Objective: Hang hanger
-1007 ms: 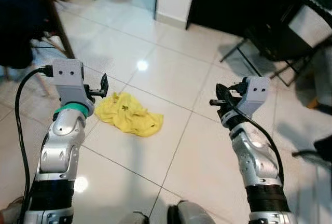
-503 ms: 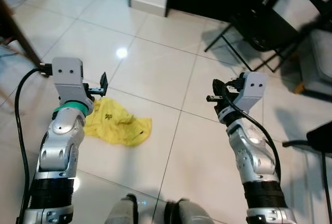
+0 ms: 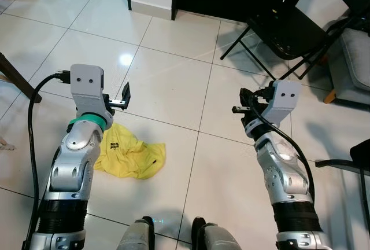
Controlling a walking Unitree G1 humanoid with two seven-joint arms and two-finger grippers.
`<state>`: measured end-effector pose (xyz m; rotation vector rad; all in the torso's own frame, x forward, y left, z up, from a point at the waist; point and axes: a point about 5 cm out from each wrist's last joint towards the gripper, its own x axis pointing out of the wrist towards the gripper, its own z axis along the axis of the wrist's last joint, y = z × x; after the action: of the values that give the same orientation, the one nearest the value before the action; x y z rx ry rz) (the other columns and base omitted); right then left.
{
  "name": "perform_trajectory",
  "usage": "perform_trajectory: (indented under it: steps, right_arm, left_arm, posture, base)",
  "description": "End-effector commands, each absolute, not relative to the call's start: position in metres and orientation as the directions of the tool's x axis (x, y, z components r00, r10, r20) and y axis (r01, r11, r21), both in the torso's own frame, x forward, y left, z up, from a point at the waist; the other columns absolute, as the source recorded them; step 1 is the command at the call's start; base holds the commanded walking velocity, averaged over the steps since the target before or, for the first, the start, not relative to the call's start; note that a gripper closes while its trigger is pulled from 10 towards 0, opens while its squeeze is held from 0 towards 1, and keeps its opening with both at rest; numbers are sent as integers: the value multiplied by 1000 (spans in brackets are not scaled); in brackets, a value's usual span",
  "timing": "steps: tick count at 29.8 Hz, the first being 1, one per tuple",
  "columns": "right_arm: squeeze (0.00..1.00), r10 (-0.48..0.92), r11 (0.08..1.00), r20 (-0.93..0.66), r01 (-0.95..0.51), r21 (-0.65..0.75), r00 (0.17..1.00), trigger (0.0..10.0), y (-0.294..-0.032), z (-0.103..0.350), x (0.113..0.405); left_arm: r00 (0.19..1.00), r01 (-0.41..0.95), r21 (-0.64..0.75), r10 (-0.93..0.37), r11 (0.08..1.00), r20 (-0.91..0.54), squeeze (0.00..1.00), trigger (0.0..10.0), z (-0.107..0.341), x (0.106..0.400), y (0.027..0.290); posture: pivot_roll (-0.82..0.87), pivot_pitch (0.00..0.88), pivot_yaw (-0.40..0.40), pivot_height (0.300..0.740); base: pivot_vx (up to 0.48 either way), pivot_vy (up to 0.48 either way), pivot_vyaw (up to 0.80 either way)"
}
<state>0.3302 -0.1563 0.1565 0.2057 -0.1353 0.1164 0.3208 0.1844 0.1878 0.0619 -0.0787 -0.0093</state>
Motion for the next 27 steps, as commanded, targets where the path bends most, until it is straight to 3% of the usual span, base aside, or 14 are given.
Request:
perform_trajectory:
  steps: [1, 5, 27]
  right_arm:
    - [0, 72, 974, 123, -97, 207, 990, 10000, -164, 149, 328]
    - [0, 76, 973, 123, -101, 209, 990, 10000, -163, 150, 328]
    - [0, 87, 971, 131, -114, 211, 988, 10000, -161, 152, 330]
  left_arm:
    - [998, 25, 60, -28, 998, 52, 0, 10000, 181, 318, 181]
    - [999, 24, 63, -27, 998, 47, 0, 10000, 180, 318, 181]
    - [999, 21, 66, -24, 998, 48, 0, 10000, 181, 320, 182]
  posture:
    - [-31, 140, -3, 740]
    - [-30, 136, -4, 740]
    - [-29, 131, -2, 740]
  base:
    - [0, 0, 0]
    - [0, 0, -334]
    - [0, 0, -788]
